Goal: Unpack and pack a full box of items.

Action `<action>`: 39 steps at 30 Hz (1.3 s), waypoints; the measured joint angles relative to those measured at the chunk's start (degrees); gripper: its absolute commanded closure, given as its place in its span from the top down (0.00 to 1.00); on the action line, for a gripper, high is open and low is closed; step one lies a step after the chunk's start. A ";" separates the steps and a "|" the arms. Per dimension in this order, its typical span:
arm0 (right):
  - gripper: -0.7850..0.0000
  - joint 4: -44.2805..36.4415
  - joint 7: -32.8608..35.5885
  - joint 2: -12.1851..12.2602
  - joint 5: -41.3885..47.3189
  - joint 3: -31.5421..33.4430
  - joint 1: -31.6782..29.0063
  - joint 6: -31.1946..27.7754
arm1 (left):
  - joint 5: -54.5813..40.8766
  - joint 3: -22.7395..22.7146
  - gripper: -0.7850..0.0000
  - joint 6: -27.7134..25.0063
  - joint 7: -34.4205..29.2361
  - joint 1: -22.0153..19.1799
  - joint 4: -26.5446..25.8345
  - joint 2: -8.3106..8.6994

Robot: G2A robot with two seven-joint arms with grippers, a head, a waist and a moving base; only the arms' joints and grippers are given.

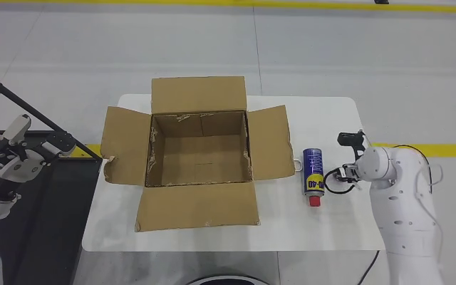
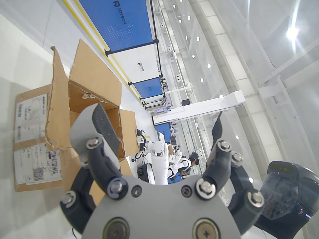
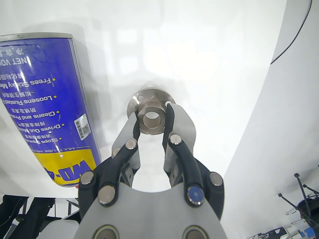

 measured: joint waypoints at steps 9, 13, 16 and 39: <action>0.20 0.37 -0.52 0.23 0.80 -0.06 -0.53 0.08 | 0.00 0.00 1.00 0.00 0.00 0.00 0.00 0.00; 0.25 0.52 -0.45 0.32 1.07 -0.20 -0.43 0.09 | 0.00 0.00 1.00 0.00 0.00 0.00 0.00 0.00; 0.32 0.57 -0.44 0.39 1.27 -0.32 -0.38 0.08 | 0.00 0.00 1.00 0.00 0.00 0.00 0.00 0.00; 1.00 -12.87 -4.15 0.88 15.55 4.61 1.69 2.13 | 0.00 0.00 1.00 0.00 0.00 0.00 0.00 0.00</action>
